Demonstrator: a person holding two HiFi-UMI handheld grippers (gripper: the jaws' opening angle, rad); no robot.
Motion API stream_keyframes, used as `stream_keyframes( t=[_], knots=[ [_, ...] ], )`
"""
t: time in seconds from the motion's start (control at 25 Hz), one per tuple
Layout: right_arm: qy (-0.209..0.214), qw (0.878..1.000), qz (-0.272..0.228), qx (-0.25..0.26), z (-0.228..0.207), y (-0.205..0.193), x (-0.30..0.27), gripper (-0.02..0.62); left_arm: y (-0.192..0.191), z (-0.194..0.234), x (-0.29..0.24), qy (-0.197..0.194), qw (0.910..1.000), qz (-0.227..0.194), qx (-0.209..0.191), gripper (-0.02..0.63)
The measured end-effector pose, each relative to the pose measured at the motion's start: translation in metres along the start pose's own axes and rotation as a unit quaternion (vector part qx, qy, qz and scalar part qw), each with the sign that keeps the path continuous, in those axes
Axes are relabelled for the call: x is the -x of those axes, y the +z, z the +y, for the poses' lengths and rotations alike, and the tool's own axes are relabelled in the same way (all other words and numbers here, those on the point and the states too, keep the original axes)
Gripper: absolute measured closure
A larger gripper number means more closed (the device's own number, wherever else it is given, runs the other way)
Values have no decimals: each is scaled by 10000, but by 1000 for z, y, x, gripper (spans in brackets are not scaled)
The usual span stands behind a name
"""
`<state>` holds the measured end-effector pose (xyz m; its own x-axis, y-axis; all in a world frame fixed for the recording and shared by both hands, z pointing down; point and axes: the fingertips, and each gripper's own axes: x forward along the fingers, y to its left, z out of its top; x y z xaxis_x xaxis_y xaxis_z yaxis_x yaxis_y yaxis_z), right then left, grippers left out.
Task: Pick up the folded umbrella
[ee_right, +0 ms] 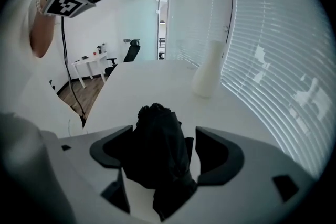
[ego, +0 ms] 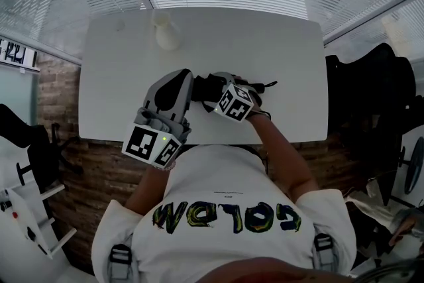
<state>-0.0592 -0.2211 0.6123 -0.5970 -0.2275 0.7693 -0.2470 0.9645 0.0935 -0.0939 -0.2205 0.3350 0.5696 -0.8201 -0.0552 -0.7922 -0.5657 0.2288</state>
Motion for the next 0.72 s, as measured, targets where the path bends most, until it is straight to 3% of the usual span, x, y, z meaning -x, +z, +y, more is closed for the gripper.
stream_keyframes(
  t=[0.72],
  knots=[
    [699,9921,1004,291,5,-37,-55,219,-5,1,1,-24,9999,62,104,595]
  ],
)
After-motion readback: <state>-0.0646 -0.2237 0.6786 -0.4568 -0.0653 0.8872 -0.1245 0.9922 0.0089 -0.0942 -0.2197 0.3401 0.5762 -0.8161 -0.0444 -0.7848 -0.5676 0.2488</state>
